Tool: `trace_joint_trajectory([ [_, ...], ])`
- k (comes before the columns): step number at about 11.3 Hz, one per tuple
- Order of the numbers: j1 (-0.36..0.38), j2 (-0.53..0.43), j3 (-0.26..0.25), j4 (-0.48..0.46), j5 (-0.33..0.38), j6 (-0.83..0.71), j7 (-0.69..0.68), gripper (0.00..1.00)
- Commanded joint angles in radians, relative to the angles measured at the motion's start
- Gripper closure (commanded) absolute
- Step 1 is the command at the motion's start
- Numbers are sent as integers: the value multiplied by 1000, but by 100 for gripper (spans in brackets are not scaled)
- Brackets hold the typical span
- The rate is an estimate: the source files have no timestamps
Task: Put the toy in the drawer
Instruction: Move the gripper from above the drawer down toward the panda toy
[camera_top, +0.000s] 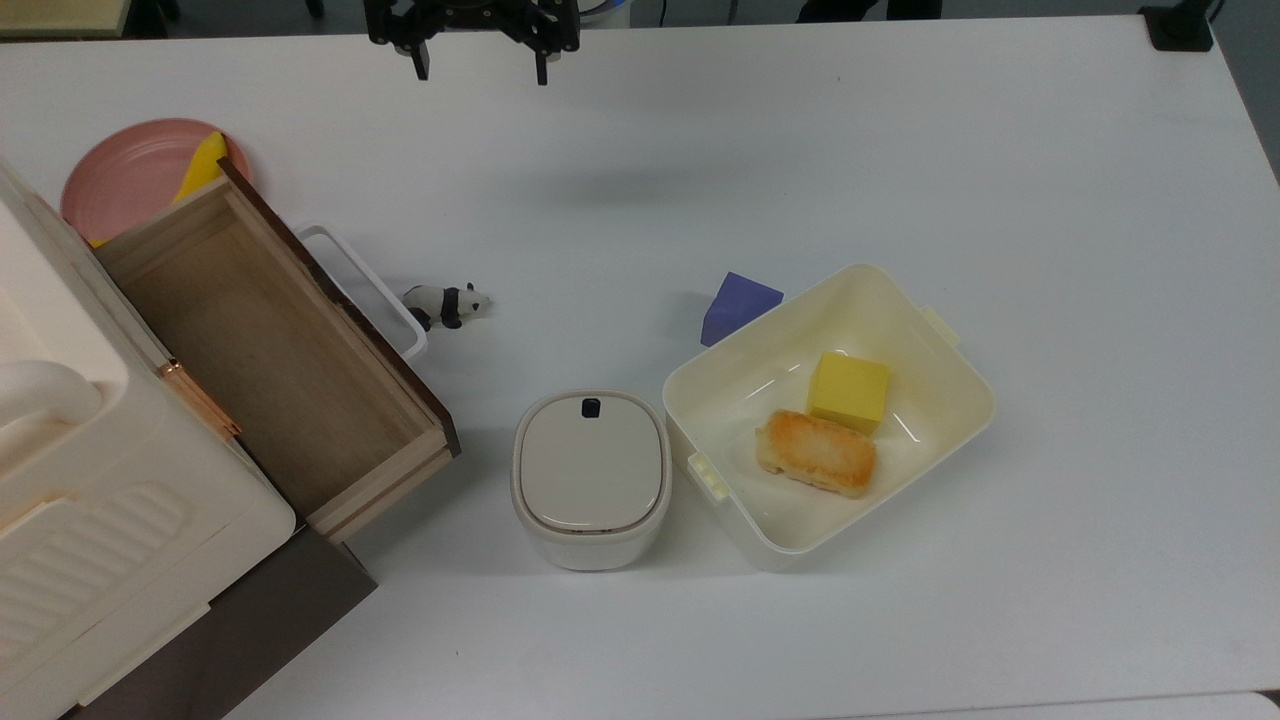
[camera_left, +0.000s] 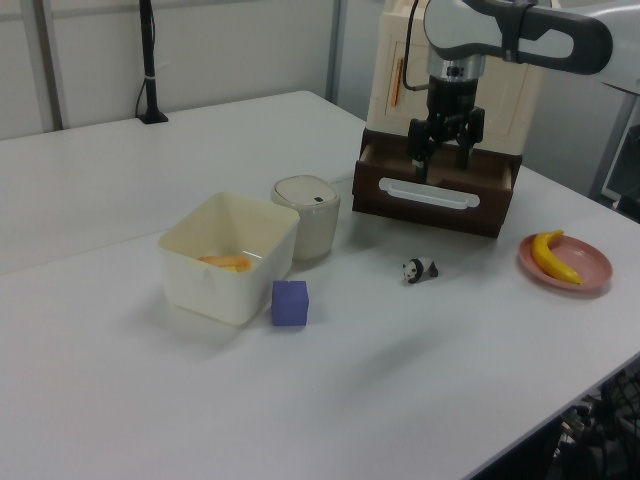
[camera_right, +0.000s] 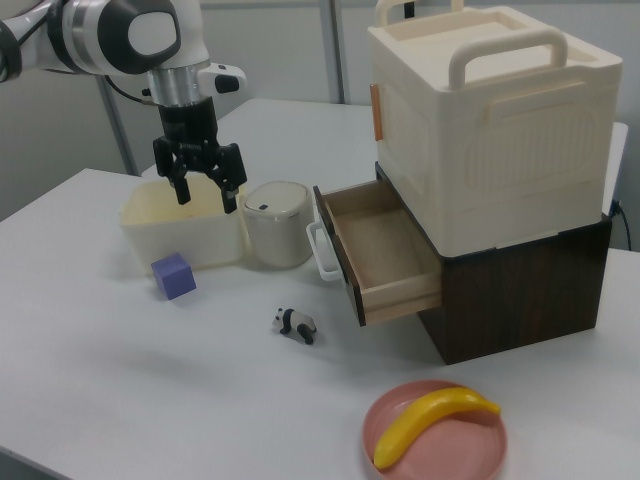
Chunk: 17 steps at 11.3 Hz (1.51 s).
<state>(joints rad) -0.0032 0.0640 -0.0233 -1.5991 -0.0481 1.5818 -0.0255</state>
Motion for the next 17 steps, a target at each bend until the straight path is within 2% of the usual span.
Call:
trace_joint_trajectory([
  [1,-8,-23,6,-24,16,4,18,0],
  [8,-8,-13,8,-25,14,17,4,0],
  [11,-8,-9,8,-27,13,27,-5,4],
  [14,0,23,14,-68,4,75,-19,4],
  [15,2,29,14,-93,1,105,-77,4],
  [16,-6,36,13,-108,-25,115,-223,6],
  [17,-6,42,13,-142,-89,144,-335,9],
])
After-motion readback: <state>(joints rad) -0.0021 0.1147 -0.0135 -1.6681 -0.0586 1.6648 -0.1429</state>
